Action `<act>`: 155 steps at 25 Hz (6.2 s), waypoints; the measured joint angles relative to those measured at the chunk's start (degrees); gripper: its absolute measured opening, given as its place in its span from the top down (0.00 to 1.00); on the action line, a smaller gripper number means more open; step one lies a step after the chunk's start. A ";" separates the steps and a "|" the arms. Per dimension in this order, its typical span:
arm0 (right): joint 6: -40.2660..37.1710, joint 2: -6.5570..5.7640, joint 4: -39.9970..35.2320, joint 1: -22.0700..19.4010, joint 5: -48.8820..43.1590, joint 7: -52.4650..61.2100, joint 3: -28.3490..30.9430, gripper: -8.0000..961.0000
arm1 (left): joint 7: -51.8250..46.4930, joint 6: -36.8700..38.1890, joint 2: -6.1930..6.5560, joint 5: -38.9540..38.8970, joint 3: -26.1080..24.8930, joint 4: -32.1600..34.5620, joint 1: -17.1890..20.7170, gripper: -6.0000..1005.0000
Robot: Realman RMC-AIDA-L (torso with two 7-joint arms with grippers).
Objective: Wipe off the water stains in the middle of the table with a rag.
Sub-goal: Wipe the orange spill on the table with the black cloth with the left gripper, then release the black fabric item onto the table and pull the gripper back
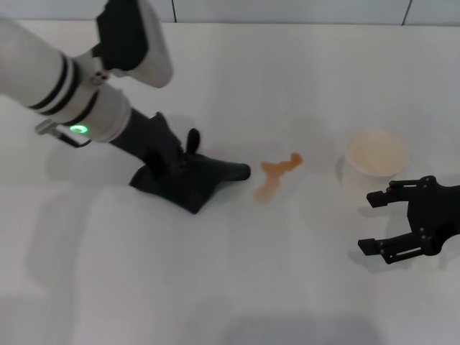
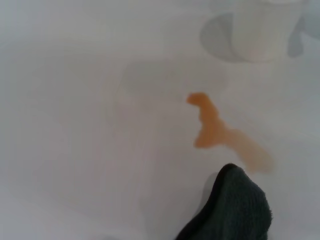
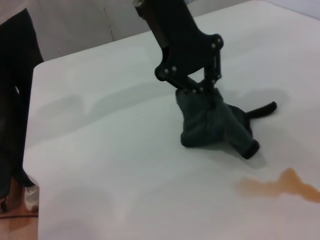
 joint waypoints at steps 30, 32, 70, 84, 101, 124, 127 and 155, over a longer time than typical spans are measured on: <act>-3.24 -0.22 -1.18 -0.82 -2.33 0.63 3.77 0.10 | -3.45 -16.77 -0.58 -19.68 26.98 -16.07 -11.78 0.95; -3.22 -0.22 -1.19 -0.82 -2.33 0.63 3.62 0.10 | -4.99 -17.27 -0.40 -18.58 26.45 -16.31 -11.57 0.95; -3.17 -0.04 -1.04 0.74 -2.20 0.91 1.23 0.10 | -2.69 -21.10 -0.54 -23.70 26.06 -22.73 -15.46 0.92; -3.22 -0.04 -1.25 0.66 -2.00 1.03 1.16 0.10 | -4.05 -7.63 0.01 -18.43 24.34 -6.20 -7.21 0.91; -2.33 0.13 -1.14 1.59 -1.52 1.55 -1.04 0.10 | -3.10 -23.51 0.14 -12.16 13.34 -15.62 -7.94 0.89; -3.32 0.06 -1.43 1.41 -1.53 1.59 -0.56 0.10 | -3.05 -5.53 0.09 -16.55 18.47 -0.43 0.60 0.86; -3.44 0.05 -1.57 1.61 -1.45 1.64 -0.46 0.10 | -3.37 -2.49 0.00 -14.61 16.37 5.50 5.15 0.86; -7.10 -0.08 3.26 2.00 0.91 -5.44 8.15 0.09 | 11.68 9.11 0.14 -24.79 -1.22 22.49 26.71 0.37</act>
